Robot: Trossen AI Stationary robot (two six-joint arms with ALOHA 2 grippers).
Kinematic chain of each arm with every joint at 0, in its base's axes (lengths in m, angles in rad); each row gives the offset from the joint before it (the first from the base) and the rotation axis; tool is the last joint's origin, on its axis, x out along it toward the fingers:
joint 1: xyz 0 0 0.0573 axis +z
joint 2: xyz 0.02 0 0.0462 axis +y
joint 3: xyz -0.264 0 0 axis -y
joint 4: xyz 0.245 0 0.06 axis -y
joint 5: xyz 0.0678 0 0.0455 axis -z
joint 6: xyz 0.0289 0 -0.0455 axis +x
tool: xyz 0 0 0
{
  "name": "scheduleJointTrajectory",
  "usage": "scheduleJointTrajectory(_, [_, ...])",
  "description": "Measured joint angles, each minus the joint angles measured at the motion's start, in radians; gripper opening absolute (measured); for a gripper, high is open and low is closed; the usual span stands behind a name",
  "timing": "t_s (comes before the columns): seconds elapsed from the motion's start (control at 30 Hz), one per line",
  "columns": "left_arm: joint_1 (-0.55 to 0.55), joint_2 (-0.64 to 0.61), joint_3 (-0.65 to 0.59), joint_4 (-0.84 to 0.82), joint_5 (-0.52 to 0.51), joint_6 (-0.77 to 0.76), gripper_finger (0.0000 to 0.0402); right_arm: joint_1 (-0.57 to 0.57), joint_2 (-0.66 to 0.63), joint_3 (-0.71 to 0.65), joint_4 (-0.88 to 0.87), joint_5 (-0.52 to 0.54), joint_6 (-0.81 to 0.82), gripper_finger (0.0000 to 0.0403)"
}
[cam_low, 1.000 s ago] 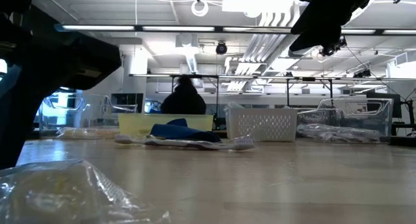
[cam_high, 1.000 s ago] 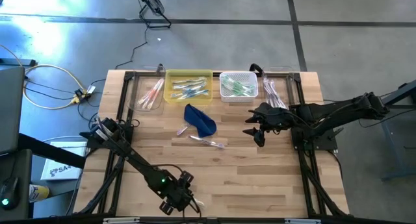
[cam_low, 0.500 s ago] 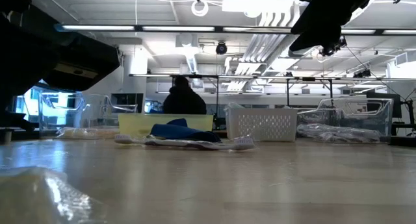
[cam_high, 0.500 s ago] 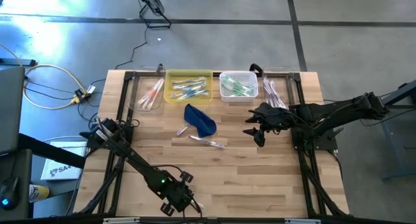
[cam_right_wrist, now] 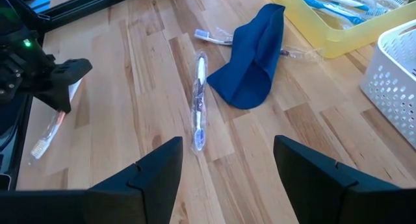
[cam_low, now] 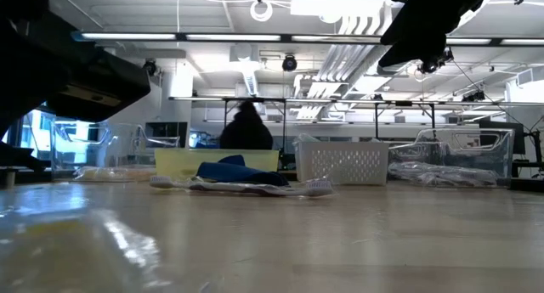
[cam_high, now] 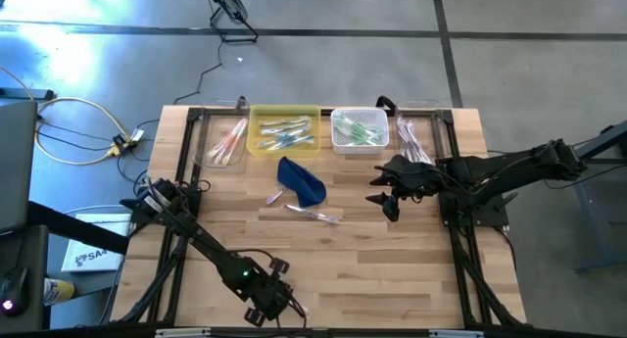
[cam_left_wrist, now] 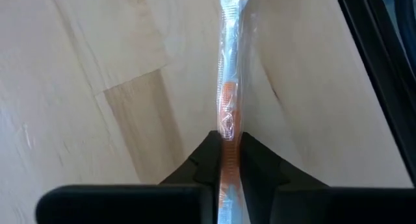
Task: Pick & Place Toothbrushes
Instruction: Put the violet toothbrush into the right transparent bin
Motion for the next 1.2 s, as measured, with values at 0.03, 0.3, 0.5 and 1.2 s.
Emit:
scheduleJointTrajectory(0.03, [0.0,0.0,0.0,0.0,-0.001,-0.018,0.0032,0.0,0.0,0.0,0.0,0.0,0.0,0.0234])
scheduleJointTrajectory(0.3, [0.014,0.0,0.0,0.005,-0.038,-0.178,0.0029,0.0,0.0,0.0,0.0,-0.02,0.0,0.0234])
scheduleJointTrajectory(0.5, [0.071,0.002,0.008,0.021,-0.08,-0.199,0.0027,0.0,0.0,0.0,-0.001,-0.066,0.0,0.0234])
scheduleJointTrajectory(1.2, [0.45,-0.138,0.015,0.102,-0.151,0.051,0.0026,0.0,0.0,0.0,-0.009,-0.101,-0.043,0.0234])
